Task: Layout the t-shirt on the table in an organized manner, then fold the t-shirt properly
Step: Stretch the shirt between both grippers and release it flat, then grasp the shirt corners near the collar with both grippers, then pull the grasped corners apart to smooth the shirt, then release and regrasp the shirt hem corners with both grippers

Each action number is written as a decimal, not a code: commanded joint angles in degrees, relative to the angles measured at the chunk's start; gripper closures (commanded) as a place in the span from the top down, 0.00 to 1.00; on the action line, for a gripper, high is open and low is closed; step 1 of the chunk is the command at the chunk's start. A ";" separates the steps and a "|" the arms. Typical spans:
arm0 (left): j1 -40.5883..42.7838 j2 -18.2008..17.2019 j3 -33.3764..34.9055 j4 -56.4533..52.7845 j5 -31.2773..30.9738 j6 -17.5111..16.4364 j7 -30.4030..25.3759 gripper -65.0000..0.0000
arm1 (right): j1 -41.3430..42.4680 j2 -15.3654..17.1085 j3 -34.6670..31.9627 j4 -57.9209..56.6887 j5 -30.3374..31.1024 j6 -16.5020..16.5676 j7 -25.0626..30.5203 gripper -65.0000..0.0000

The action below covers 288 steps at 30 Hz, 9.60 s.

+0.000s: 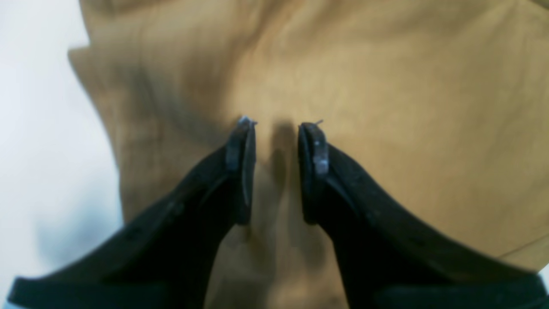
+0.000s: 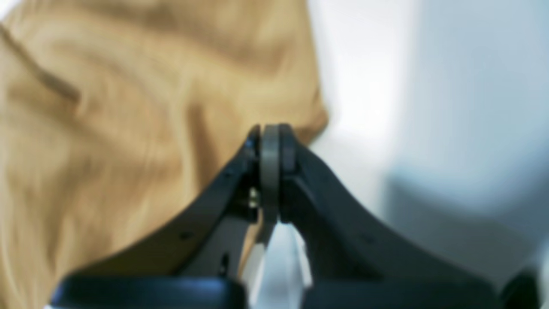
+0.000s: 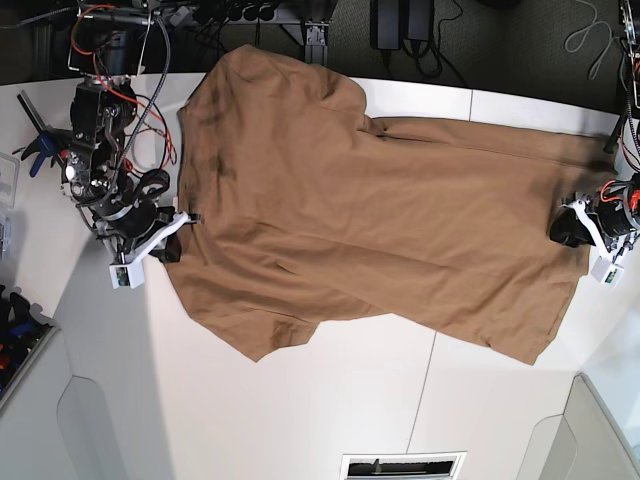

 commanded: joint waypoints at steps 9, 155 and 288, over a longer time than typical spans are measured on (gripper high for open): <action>5.77 -1.33 -5.22 0.74 -1.70 -0.73 -1.09 0.27 | 2.49 0.59 0.22 -4.55 0.26 0.22 1.99 0.00; 11.37 0.55 -15.65 11.50 -4.28 -0.73 -4.79 0.00 | -17.86 -7.32 20.44 24.81 23.71 6.82 -11.37 0.00; 25.16 7.78 -24.81 38.99 -4.37 -0.73 -3.26 0.20 | -21.20 1.53 7.50 30.03 12.15 -0.90 -10.10 0.41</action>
